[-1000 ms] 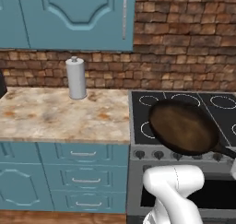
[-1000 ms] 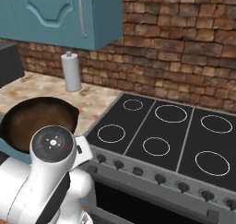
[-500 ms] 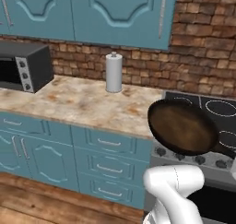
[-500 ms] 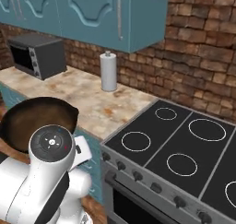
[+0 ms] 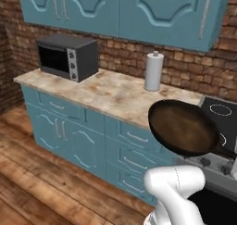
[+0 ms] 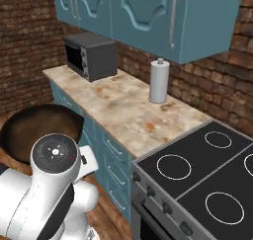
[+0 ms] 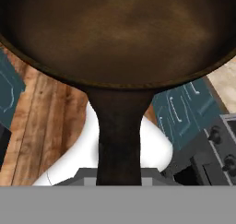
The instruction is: Move the pot and pan from the stove into the sink.
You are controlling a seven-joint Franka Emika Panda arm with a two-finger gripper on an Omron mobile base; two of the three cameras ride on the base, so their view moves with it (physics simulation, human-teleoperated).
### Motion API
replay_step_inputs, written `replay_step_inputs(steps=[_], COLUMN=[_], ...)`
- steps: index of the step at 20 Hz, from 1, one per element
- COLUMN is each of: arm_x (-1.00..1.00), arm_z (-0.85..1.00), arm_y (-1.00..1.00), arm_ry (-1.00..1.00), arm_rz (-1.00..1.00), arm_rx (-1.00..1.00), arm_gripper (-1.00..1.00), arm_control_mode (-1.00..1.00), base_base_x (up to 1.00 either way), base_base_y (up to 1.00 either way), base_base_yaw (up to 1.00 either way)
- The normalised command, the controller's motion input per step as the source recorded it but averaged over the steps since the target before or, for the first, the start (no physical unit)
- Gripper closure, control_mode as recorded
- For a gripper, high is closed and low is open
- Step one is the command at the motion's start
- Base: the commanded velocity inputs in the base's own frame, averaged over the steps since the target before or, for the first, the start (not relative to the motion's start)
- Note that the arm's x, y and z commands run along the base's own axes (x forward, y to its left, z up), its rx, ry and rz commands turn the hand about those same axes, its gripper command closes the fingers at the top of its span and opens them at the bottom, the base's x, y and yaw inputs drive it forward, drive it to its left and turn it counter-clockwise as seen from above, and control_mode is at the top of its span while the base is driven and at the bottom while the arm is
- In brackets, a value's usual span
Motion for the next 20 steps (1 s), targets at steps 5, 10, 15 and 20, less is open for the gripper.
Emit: replay_step_inputs(steps=[5,10,15,20], arm_x=[0.0,0.0,0.0,0.0], arm_z=[0.0,0.0,0.0,0.0], arm_y=[0.0,0.0,0.0,0.0], arm_ry=[0.0,0.0,0.0,0.0], arm_rz=[0.0,0.0,0.0,0.0], arm_rx=[0.0,0.0,0.0,0.0], arm_gripper=[1.0,1.0,1.0,1.0], arm_control_mode=[1.0,1.0,1.0,1.0], base_base_x=[-0.18,-0.18,-0.18,-0.17], base_base_y=[-0.03,-0.03,-0.03,-0.03], base_base_yaw=[0.48,0.48,0.48,0.48])
